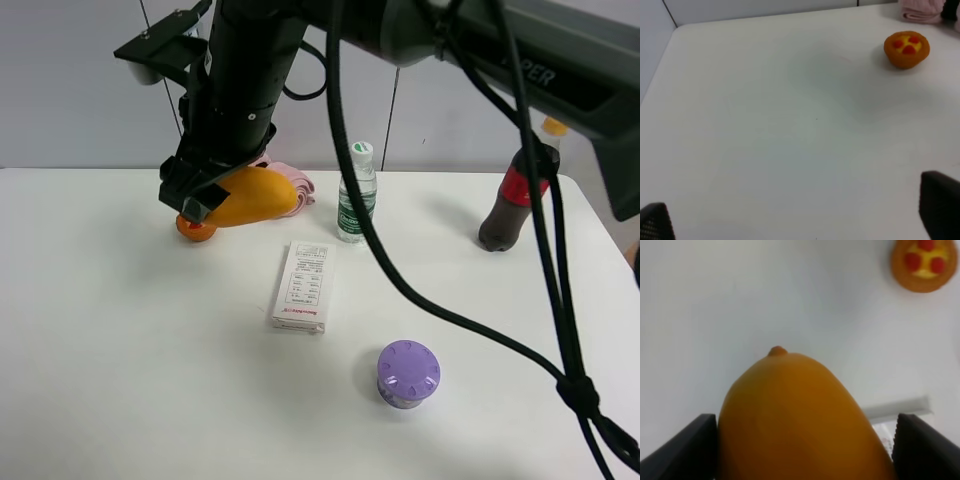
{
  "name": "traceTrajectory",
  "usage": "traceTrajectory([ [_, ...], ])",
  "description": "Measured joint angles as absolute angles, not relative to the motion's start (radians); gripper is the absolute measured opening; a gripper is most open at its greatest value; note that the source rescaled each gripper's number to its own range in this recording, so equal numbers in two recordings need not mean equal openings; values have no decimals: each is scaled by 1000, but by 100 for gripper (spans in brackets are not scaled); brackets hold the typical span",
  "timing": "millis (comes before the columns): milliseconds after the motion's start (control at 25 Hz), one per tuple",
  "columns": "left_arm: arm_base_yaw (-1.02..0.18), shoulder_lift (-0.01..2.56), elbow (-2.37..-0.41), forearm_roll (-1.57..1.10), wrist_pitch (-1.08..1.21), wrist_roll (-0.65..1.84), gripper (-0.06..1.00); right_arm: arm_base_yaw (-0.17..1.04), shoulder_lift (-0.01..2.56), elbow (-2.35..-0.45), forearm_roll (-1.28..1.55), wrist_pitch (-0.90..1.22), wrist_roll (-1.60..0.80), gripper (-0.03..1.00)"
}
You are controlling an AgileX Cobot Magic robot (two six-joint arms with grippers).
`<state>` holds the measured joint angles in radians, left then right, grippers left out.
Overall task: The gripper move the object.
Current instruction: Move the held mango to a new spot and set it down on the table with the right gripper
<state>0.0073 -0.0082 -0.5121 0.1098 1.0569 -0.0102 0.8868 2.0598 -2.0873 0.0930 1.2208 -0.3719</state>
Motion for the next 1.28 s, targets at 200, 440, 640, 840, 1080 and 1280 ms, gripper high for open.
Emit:
traceTrajectory([
  [200,7,-8,-512,110,1057,-10,100,879,1993,-2082,36,1220,-321,0],
  [440,7,-8,-511,110,1057,-10,100,849,1863,-1881,0,1220,-282,0],
  [640,7,-8,-511,110,1057,-10,100,789,1704,-1668,-22,1220,-217,0],
  [840,7,-8,-511,110,1057,-10,100,759,1565,-1501,-34,1219,-127,0],
  [1080,7,-8,-511,110,1057,-10,100,710,1447,-1272,-50,1219,-40,0],
  [1280,7,-8,-511,110,1057,-10,100,611,1441,-1112,-59,1083,-32,0],
])
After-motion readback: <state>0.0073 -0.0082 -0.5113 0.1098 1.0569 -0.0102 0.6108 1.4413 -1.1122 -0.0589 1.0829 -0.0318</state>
